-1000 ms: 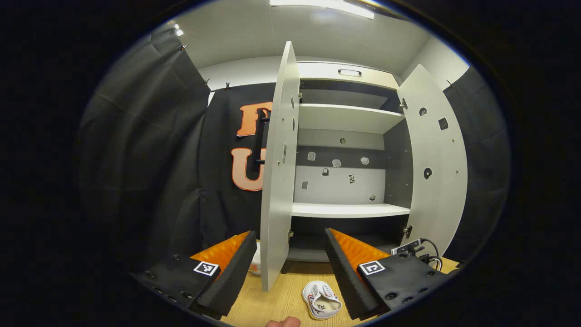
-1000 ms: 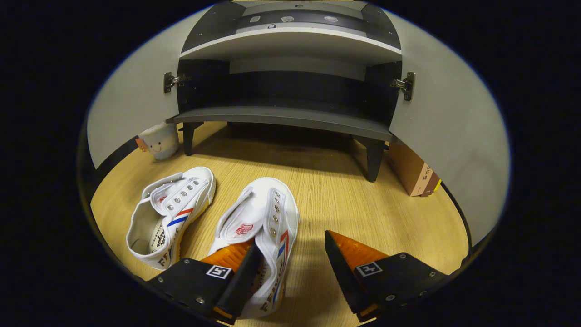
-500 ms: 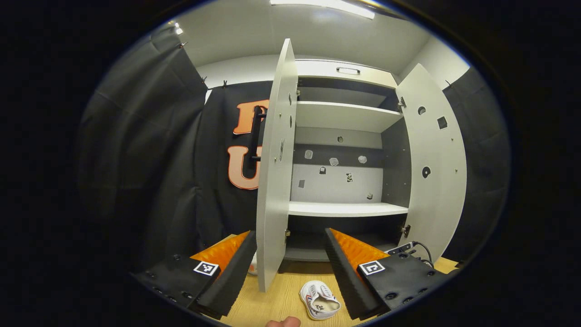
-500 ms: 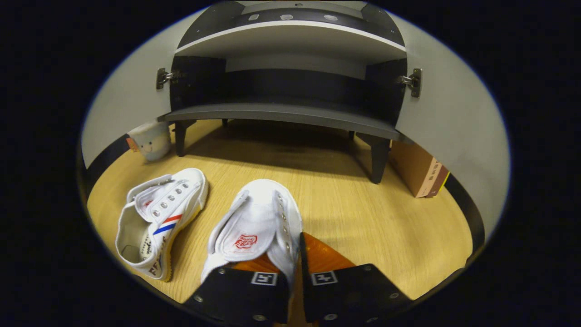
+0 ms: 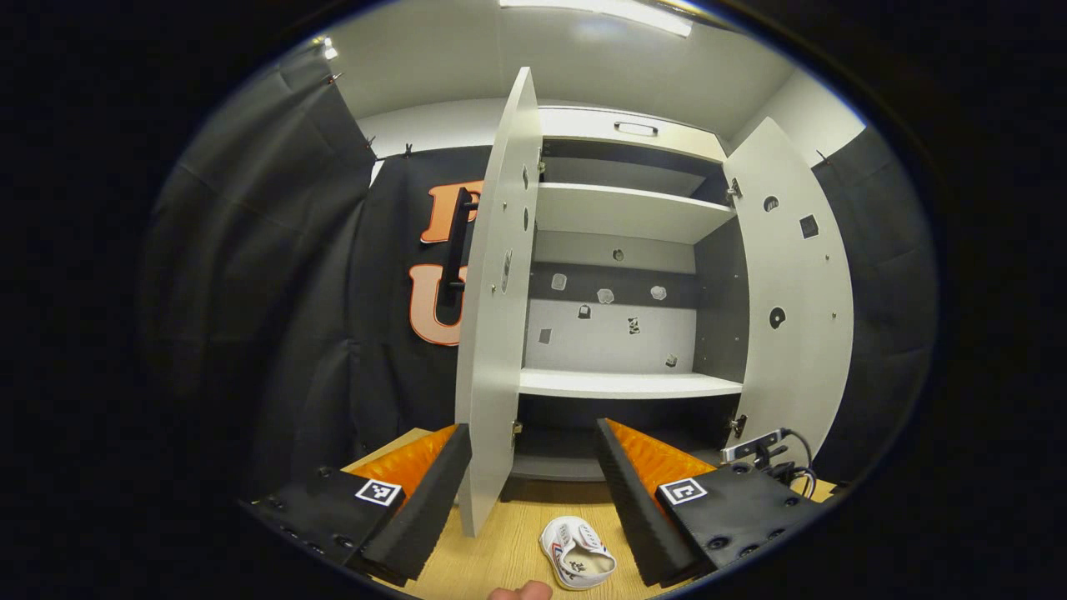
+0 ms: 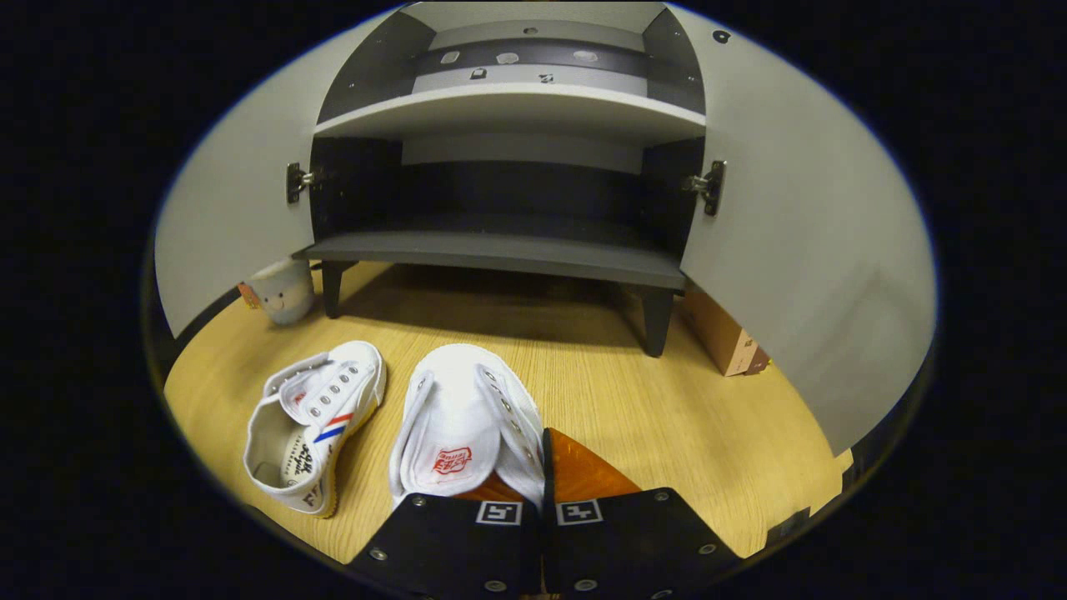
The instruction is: Grab one shoe with the right hand and put it into the shoe cabinet, grab the other shoe with the left hand and put it into the shoe cabinet; then close the right door with the right hand and the left door with the left hand.
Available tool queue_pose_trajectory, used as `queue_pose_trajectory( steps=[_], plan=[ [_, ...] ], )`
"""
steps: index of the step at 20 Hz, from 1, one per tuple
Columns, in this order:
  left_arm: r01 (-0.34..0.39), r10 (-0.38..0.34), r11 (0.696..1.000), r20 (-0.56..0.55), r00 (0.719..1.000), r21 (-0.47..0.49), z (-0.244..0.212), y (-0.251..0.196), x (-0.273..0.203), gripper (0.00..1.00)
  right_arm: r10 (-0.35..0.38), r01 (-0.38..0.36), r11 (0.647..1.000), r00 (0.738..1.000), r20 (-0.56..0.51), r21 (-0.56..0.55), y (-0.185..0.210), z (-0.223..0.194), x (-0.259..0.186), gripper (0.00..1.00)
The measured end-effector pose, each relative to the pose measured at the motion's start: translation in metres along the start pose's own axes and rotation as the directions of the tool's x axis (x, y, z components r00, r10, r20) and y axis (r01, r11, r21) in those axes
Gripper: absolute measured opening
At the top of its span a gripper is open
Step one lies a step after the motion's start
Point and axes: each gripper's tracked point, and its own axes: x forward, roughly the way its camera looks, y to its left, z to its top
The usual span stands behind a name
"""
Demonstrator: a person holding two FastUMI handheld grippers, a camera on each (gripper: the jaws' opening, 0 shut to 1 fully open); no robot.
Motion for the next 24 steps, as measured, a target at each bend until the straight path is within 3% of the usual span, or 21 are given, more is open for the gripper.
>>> queue_pose_trajectory(
  steps=[8, 14, 19, 24],
  plan=[
    [0.045, -0.045, 0.999, 0.007, 0.999, -0.019, -0.004, -0.018, 0.007, 0.94, 0.014, -0.027, 0.998, 0.968, 0.251, 0.049, -0.005, 0.155, -0.083, 0.00],
    [0.060, -0.060, 0.998, -0.002, 0.998, -0.029, -0.013, -0.023, 0.008, 0.96, 0.006, -0.038, 0.996, 0.942, 0.335, 0.087, -0.012, 0.251, -0.113, 0.00],
    [0.073, -0.073, 0.997, -0.017, 0.997, -0.005, -0.021, -0.027, 0.005, 0.96, -0.011, -0.011, 0.998, 0.940, 0.340, 0.062, -0.015, 0.335, -0.072, 0.00],
    [0.101, -0.101, 0.995, -0.020, 0.995, -0.011, -0.021, -0.037, 0.000, 0.96, -0.124, 0.094, 0.988, 0.958, 0.258, 0.125, -0.041, 0.395, 0.025, 0.00]
  ],
)
